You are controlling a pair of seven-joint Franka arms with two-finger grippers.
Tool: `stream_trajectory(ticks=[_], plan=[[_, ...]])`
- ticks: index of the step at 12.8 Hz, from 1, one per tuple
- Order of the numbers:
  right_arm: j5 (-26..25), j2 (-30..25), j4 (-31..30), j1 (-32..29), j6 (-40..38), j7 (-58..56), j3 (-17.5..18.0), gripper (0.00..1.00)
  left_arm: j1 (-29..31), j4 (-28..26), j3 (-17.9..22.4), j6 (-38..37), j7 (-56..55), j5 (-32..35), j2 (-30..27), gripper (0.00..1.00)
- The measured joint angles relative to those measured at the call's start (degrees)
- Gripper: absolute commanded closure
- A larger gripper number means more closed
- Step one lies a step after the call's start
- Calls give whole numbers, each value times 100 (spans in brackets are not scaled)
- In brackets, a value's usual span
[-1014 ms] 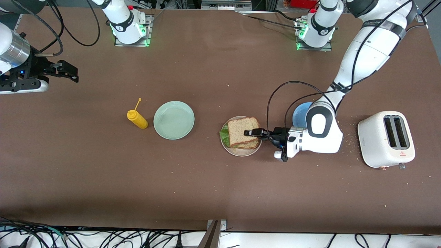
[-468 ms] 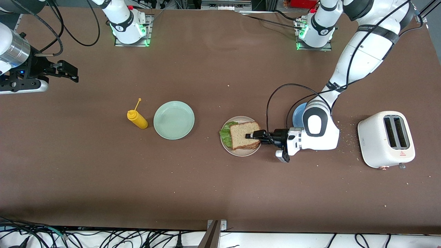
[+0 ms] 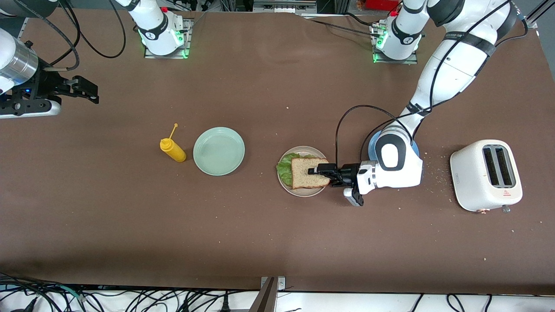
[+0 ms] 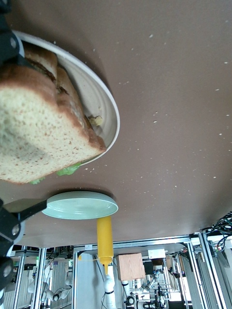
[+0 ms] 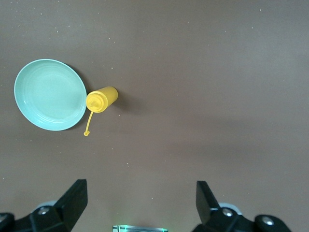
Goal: Make sandwich in beige plate with both arms
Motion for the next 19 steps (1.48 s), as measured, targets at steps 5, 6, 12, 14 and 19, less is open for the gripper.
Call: stream_trajectory(ticks=[5,6,12,14,19], plan=[[0,0,0,0,0,0,0,0,36,71,73,14,-47,821,-193,0],[0,0,0,0,0,0,0,0,34,72,73,14,-186,1071,-252,0],[0,0,0,0,1,0,0,0,-2,141,65,15,-1422,2682,-465,0],[0,0,0,0,3,0,0,0,-1,192,65,15,-1760,2915,-534,0],[0,1,0,0,8,0,0,0,-5,642,46,-981,-3315,4640,-1176,0]])
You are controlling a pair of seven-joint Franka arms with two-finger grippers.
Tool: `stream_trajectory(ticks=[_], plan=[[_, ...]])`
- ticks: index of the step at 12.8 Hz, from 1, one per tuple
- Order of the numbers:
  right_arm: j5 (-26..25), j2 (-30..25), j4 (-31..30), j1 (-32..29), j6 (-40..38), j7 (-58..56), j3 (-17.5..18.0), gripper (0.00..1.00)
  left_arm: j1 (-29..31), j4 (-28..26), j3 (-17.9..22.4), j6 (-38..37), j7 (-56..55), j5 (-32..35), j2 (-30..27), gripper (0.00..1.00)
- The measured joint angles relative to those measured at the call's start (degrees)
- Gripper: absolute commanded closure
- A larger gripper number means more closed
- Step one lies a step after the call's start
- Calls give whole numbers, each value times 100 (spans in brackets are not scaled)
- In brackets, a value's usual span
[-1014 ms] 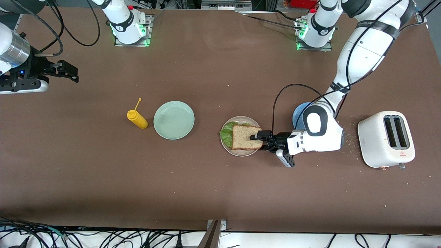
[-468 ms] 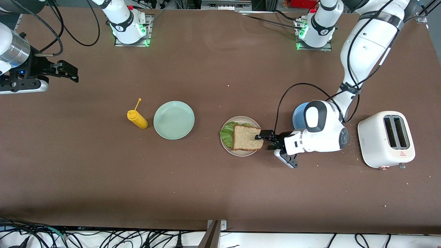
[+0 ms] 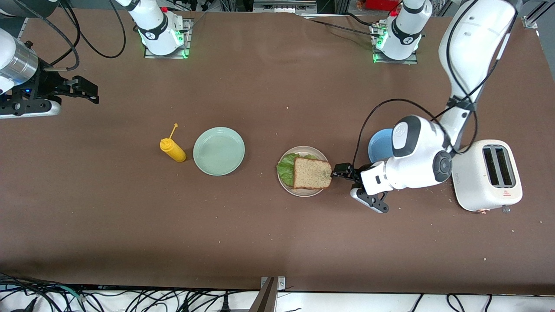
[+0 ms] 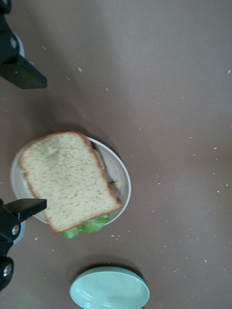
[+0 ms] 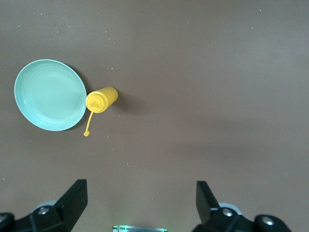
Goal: Make sandwich in beige plate with both arms
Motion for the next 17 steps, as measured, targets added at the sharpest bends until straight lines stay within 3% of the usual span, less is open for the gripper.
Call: stream_trajectory(ticks=[4,8,12,17], plan=[[0,1,0,0,2,0,0,0,11,896,10,-1720,-821,1026,-463,0],[0,5,-1,0,5,0,0,0,7,1041,38,-2943,-1652,1752,-1389,0],[0,6,-1,0,7,0,0,0,-214,866,889,-3228,-1709,1876,-2290,0],[0,7,-3,0,8,0,0,0,42,206,1021,-3223,-1700,1656,-3257,0]])
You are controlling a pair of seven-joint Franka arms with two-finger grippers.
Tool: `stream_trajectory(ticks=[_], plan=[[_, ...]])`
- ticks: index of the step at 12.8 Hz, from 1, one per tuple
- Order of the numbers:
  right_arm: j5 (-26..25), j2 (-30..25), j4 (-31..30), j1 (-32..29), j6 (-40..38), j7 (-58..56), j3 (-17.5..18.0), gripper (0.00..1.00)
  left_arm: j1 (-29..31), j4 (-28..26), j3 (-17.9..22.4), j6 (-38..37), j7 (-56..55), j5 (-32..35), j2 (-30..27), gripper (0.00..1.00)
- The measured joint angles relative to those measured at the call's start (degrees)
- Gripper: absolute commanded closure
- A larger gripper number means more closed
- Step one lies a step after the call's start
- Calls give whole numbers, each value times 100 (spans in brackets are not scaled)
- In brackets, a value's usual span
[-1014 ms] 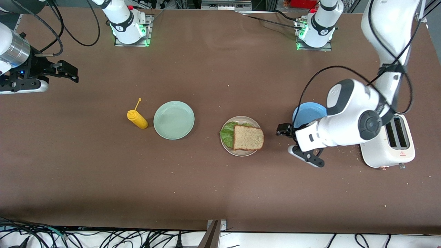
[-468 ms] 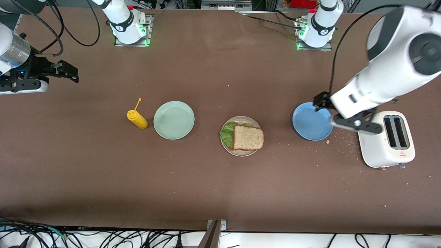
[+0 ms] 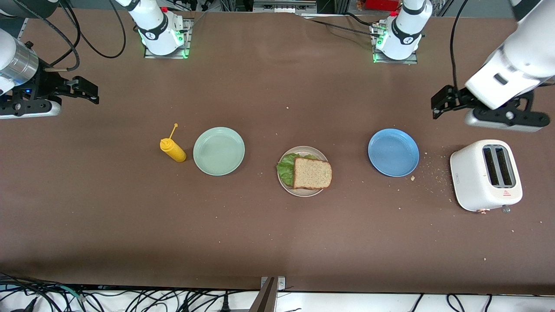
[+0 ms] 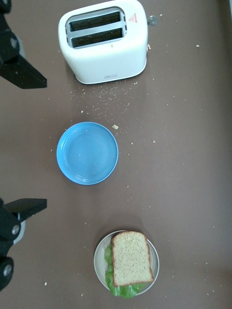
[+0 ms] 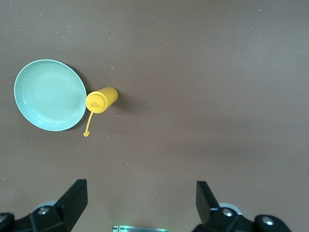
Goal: Make sandwich in beige plate with both arms
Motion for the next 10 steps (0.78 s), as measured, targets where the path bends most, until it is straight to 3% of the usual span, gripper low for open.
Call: stream_trajectory(ticks=[2,6,10], plan=[[0,0,0,0,0,0,0,0,155,-252,32,8,48,-132,-143,0],[0,0,0,0,0,0,0,0,-169,-606,475,78,232,-184,-190,0],[0,2,0,0,0,0,0,0,-198,-862,421,88,279,-185,-502,0]])
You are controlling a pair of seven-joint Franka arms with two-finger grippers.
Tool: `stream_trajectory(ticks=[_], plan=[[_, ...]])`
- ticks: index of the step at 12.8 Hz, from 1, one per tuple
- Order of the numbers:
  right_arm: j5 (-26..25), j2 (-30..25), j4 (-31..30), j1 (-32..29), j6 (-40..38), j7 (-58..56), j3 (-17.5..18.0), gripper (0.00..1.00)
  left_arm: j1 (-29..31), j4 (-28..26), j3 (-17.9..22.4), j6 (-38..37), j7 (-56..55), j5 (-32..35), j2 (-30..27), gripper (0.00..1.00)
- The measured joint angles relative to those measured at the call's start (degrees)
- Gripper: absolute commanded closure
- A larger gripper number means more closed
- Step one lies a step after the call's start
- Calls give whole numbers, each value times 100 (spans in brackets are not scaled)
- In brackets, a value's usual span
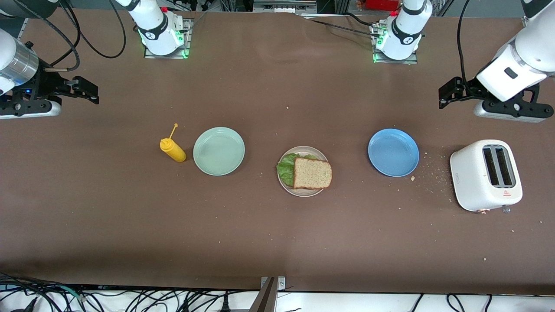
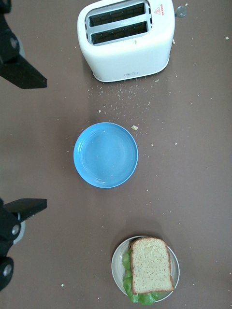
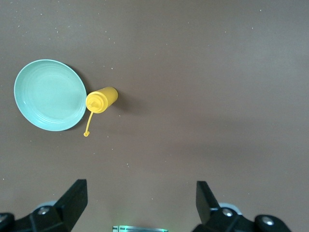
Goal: Make sandwich in beige plate with both arms
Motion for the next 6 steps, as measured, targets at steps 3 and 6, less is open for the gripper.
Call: stream_trajectory(ticks=[3,6], plan=[[0,0,0,0,0,0,0,0,54,-45,-184,0,-7,0,-35,0],[0,0,0,0,0,0,0,0,69,-80,-192,2,-8,0,-35,0]])
